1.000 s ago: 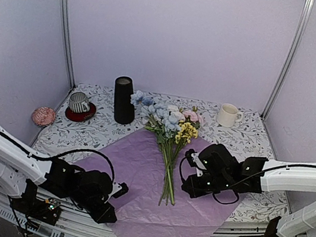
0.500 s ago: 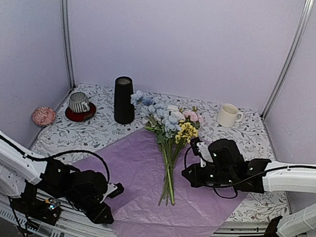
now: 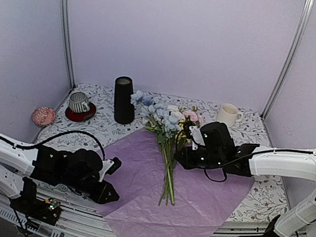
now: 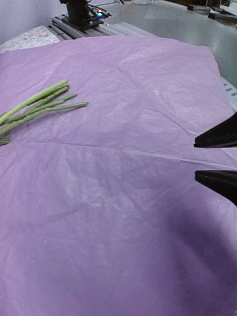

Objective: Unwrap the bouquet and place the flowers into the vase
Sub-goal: Pick up the fake flower from the flattened wrapping paper.

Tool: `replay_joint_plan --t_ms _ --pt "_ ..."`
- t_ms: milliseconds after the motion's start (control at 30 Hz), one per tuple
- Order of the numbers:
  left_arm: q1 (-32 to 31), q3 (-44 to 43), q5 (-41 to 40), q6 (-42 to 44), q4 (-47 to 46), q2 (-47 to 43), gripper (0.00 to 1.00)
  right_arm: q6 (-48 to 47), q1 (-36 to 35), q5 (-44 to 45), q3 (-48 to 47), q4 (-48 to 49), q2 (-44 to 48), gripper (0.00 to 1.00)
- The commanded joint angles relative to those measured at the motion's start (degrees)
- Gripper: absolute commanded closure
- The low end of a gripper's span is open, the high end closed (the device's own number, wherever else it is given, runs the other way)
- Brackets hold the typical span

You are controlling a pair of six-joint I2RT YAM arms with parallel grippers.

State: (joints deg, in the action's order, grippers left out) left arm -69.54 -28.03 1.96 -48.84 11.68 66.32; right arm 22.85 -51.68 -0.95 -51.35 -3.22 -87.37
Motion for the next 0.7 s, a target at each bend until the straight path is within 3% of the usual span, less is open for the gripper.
replay_joint_plan --t_ms 0,167,333,400,500,533,667 --pt "2.7 -1.8 -6.3 2.5 -1.9 -2.3 0.80 -2.4 2.3 -2.5 -2.7 3.9 -3.1 0.82" --pt "4.1 -2.4 -14.1 3.3 -2.3 -4.0 0.65 -3.8 4.5 -4.2 -5.7 6.5 -7.9 0.82" --pt "5.9 -2.2 -15.9 3.9 -4.0 -3.9 0.52 -3.6 4.7 -2.3 -7.1 8.8 -12.4 0.82" --pt "6.4 -2.5 -16.3 3.8 -4.3 -3.3 0.39 -3.3 4.6 -2.3 -5.9 10.6 -13.5 0.83" --pt "6.6 -2.4 -17.5 2.3 -4.9 -2.6 0.07 -3.3 4.6 -2.7 -5.5 11.1 -14.4 0.83" --pt "6.7 -2.4 -17.8 1.8 -5.2 -2.5 0.02 -3.4 4.6 -2.6 -5.4 11.2 -14.5 0.83" --pt "7.2 -2.6 -18.6 0.7 -6.6 -1.8 0.02 -3.5 4.6 -3.6 -4.6 11.7 -15.6 0.82"
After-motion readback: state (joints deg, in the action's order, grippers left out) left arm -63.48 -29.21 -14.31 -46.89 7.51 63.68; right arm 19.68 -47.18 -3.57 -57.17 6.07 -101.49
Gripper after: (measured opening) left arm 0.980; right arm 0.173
